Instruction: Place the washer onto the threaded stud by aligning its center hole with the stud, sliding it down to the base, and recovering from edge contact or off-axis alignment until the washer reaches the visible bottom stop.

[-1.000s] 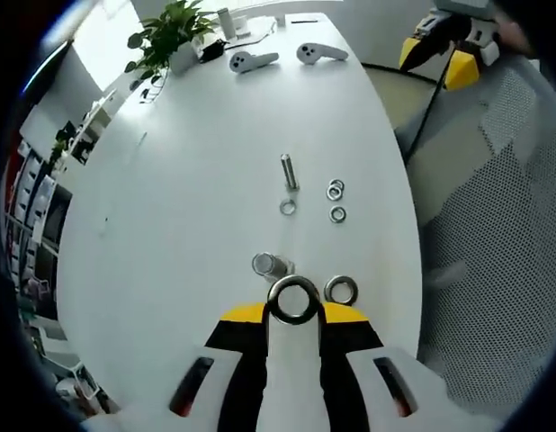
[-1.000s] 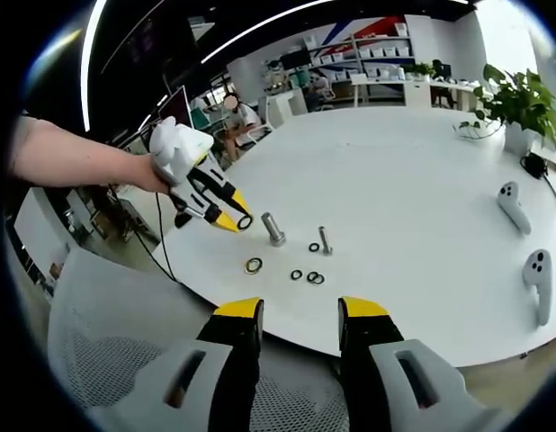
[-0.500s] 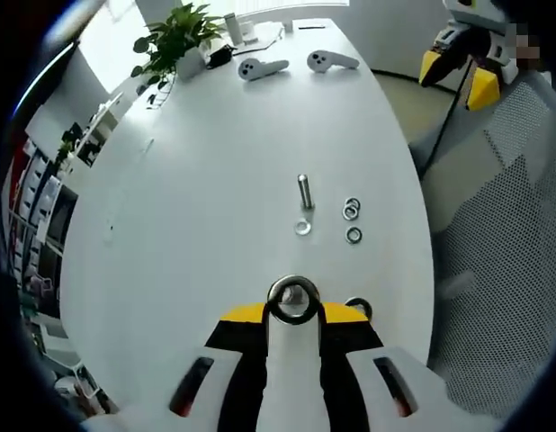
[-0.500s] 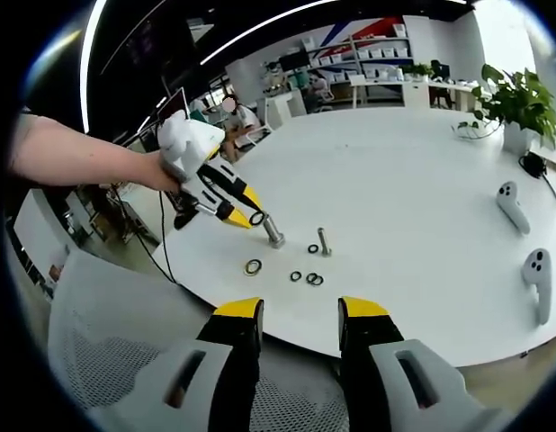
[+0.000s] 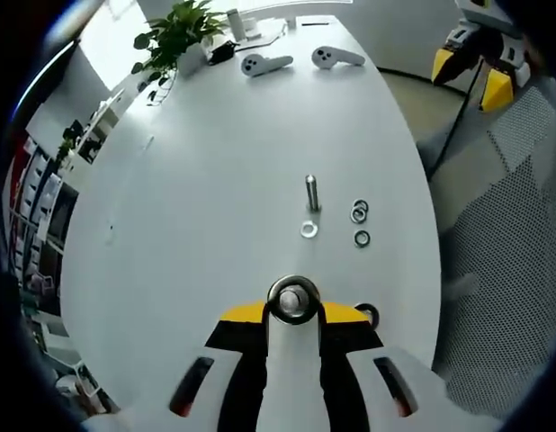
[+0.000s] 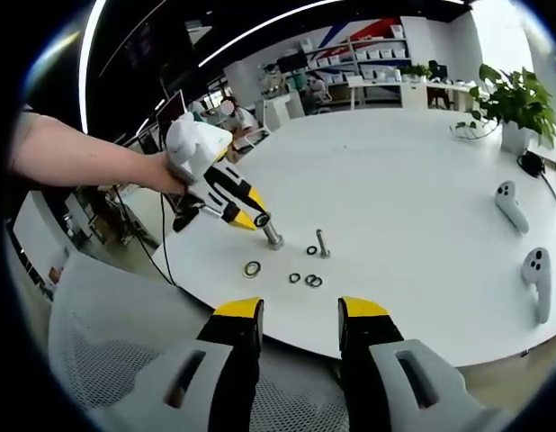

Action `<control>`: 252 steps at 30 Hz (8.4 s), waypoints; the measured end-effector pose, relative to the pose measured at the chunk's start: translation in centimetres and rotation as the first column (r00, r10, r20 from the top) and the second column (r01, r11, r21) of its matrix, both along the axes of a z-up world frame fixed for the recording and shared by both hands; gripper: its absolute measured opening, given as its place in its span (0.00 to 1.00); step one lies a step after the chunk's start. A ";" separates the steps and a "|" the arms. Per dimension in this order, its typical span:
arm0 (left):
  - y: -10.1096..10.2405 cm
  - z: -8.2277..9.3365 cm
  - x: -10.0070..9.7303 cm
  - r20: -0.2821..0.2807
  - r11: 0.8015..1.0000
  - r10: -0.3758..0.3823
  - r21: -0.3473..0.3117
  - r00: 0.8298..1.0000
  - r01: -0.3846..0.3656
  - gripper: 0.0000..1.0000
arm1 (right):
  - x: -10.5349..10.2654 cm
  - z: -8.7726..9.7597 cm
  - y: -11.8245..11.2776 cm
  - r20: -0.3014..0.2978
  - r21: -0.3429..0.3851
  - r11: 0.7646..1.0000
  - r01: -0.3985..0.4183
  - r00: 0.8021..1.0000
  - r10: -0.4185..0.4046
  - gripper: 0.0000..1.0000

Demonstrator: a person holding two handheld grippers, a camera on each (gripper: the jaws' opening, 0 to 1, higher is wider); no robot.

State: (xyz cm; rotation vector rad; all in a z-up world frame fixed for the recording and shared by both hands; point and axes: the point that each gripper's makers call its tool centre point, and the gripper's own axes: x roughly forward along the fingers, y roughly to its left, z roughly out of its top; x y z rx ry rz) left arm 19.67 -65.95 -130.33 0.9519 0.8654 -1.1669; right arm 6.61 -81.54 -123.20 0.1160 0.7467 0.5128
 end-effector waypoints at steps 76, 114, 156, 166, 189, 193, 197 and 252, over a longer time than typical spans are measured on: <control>-1.8 -1.4 0.7 -0.042 0.995 0.079 -0.062 0.996 -0.081 0.11 | 0.2 0.1 -0.2 0.003 0.004 1.000 0.016 1.000 -0.016 0.35; 1.8 -5.5 -5.3 -0.164 0.982 0.186 0.063 0.969 -0.178 0.31 | 0.2 0.2 -0.1 0.004 0.019 1.000 0.018 1.000 -0.018 0.34; 1.6 -7.0 -6.3 -0.165 0.973 0.155 0.199 0.974 -0.121 0.20 | 0.3 0.3 -0.1 0.008 0.020 1.000 0.021 1.000 -0.021 0.34; 1.5 -6.9 -6.3 -0.163 0.977 0.150 0.177 0.975 -0.121 0.19 | 0.3 0.3 -0.1 0.011 0.022 0.999 0.024 1.000 -0.024 0.34; 1.4 -4.2 -5.2 -0.133 0.986 0.110 0.137 0.985 -0.092 0.19 | 0.3 0.3 0.0 0.013 0.026 0.999 0.019 1.000 -0.019 0.34; 1.7 -3.6 -5.5 -0.121 0.988 0.091 0.132 0.988 -0.075 0.19 | 0.3 0.3 0.0 0.012 0.025 1.000 0.016 1.000 -0.017 0.34; 1.7 -2.8 -5.3 -0.109 0.990 0.078 0.122 0.991 -0.065 0.19 | 0.2 0.3 0.0 0.010 0.022 1.000 0.015 1.000 -0.015 0.34; -0.3 -1.3 0.3 -0.062 0.991 0.082 0.114 0.995 -0.074 0.19 | 0.3 0.3 0.0 0.008 0.026 1.000 -0.002 1.000 0.002 0.34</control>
